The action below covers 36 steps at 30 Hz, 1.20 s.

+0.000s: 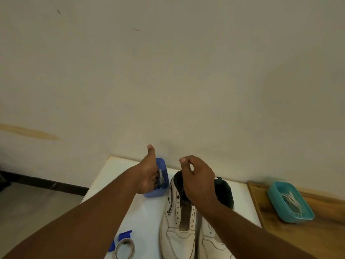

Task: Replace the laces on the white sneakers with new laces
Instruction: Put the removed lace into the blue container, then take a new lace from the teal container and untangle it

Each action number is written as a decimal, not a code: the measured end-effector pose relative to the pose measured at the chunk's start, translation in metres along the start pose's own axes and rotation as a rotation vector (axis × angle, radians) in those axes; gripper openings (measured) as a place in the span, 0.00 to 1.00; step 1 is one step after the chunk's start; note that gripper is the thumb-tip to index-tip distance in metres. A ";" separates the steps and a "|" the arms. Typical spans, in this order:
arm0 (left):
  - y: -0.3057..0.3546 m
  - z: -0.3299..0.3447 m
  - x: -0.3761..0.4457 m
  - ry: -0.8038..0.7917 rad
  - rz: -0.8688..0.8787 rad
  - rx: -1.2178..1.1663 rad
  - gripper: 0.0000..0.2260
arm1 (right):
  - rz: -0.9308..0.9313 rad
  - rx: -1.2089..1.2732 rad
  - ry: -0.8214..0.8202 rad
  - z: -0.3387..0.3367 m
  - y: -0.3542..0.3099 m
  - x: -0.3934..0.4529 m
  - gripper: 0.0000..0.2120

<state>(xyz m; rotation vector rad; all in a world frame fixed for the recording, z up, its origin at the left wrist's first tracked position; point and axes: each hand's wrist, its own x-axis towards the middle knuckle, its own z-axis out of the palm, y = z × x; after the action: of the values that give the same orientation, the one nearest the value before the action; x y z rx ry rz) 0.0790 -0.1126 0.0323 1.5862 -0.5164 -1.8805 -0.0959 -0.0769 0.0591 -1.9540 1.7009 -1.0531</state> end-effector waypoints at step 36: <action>-0.130 0.092 -0.074 0.486 0.585 1.216 0.31 | -0.011 -0.326 0.019 -0.045 0.076 -0.124 0.27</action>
<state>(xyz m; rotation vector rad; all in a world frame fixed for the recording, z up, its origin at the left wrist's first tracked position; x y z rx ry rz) -0.0308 0.0244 0.0206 2.1196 -1.8453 -0.6124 -0.1821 0.0340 -0.0003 -2.1530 1.9771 -0.8419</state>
